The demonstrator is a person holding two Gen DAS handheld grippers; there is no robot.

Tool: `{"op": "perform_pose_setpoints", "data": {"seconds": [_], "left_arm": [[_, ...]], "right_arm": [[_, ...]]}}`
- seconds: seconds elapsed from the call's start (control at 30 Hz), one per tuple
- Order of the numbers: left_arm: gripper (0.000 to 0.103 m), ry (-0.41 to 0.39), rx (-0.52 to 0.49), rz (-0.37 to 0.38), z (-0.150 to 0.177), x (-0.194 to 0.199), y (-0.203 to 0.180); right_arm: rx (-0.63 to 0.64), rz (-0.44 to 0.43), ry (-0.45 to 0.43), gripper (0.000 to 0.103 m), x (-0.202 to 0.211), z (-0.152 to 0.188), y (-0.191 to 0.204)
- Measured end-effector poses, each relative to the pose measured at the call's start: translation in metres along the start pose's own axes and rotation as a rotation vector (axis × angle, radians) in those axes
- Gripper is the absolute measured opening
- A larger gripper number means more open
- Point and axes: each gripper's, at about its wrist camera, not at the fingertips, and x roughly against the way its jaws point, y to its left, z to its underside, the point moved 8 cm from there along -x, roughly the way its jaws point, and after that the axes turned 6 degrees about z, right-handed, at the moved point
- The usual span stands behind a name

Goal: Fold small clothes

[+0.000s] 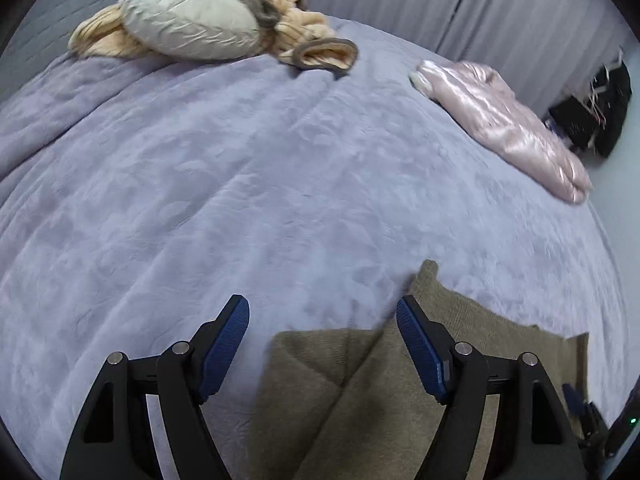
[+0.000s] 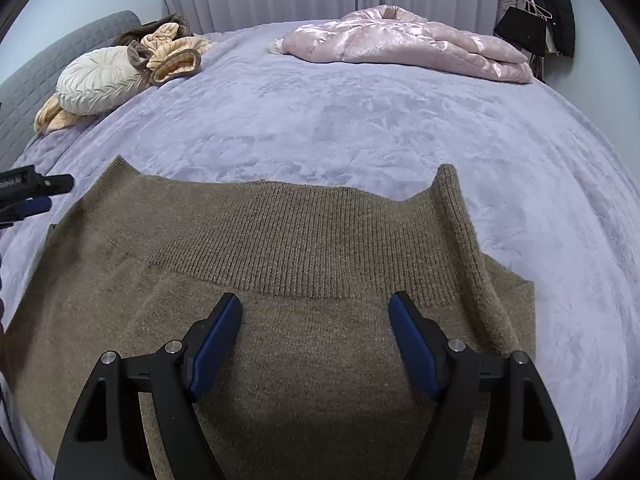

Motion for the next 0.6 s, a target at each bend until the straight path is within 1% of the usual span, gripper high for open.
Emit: {"op": "perform_pose_setpoints", "data": {"seconds": [0.03,0.1,0.13,0.23,0.3,0.37,0.4,0.43,0.47,0.53,0.57,0.6], "left_arm": [[0.077,0.011,0.022,0.020,0.003,0.005,0.007],[0.077,0.032,0.005,0.021,0.019,0.013,0.011],[0.077,0.040,-0.025,0.018,0.030,0.017,0.009],[0.077,0.051,-0.146,0.014,0.075,0.037,-0.002],[0.077,0.061,-0.174,0.017,0.096,0.050,0.003],[0.077,0.094,-0.148,0.048,0.117,0.057,0.013],[0.077,0.111,-0.133,0.057,0.125,0.057,0.017],[0.077,0.124,-0.111,0.064,0.134,0.057,0.023],[0.077,0.135,-0.088,0.066,0.139,0.056,0.029],[0.077,0.163,-0.043,0.069,0.151,0.057,0.038],[0.077,0.165,-0.027,0.087,0.156,0.059,0.040],[0.077,0.163,-0.008,0.112,0.160,0.062,0.041]], "right_arm": [[0.004,0.005,0.002,0.080,0.000,-0.001,0.001],[0.007,0.017,0.006,0.080,0.004,-0.002,0.002],[-0.004,0.017,0.007,0.080,0.009,-0.003,0.002],[-0.049,-0.022,-0.022,0.080,0.031,-0.004,0.005],[-0.056,-0.030,-0.028,0.080,0.045,0.003,0.007],[-0.043,-0.033,-0.009,0.081,0.050,0.017,0.009],[-0.033,-0.028,0.020,0.081,0.047,0.027,0.010],[-0.019,-0.020,0.071,0.081,0.040,0.039,0.011],[-0.008,-0.011,0.096,0.081,0.035,0.048,0.010],[-0.009,0.024,0.060,0.081,0.044,0.052,0.009],[-0.028,0.029,0.045,0.081,0.052,0.051,0.007],[-0.064,0.012,0.011,0.081,0.064,0.051,0.007]]}}
